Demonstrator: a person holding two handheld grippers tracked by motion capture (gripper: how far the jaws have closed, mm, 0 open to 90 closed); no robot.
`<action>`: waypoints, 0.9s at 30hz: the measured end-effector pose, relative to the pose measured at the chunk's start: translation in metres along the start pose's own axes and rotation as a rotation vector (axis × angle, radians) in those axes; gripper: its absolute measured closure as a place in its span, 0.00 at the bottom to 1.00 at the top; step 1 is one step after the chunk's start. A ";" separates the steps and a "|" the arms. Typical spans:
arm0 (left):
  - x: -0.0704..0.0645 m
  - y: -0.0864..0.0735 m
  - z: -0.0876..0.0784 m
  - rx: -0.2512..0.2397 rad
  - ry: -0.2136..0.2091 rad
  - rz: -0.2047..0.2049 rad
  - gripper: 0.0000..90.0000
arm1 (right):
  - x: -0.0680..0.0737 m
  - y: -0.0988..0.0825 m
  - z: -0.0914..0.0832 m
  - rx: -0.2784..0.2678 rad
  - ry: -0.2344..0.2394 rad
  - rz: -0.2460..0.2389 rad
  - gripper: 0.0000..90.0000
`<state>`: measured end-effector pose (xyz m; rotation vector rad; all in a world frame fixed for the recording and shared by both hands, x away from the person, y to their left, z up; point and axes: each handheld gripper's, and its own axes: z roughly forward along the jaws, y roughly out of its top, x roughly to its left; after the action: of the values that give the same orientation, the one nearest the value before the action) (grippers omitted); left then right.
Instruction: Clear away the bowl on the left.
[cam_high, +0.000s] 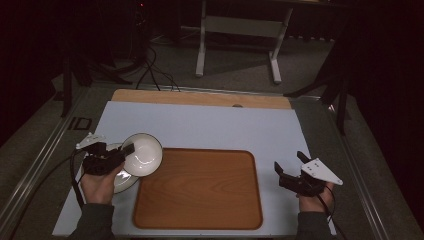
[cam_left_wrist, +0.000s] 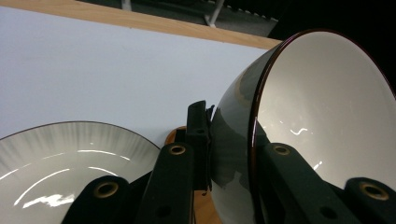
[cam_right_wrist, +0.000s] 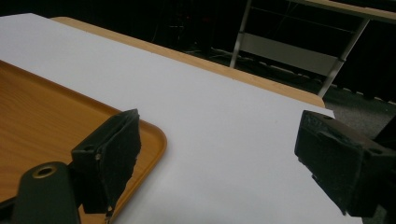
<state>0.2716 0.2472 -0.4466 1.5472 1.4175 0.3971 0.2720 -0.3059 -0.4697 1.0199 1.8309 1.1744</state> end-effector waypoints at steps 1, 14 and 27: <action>-0.001 0.000 0.001 0.003 -0.001 0.001 0.90 | 0.000 0.000 0.000 0.000 0.000 -0.001 0.16; -0.013 -0.001 0.010 0.027 -0.015 0.034 0.90 | 0.000 0.000 0.000 0.000 0.001 -0.001 0.16; -0.024 -0.004 0.020 0.051 -0.028 0.063 0.90 | 0.000 0.000 0.000 -0.002 0.000 0.001 0.16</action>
<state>0.2782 0.2164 -0.4512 1.6356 1.3702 0.3782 0.2717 -0.3059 -0.4695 1.0199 1.8294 1.1762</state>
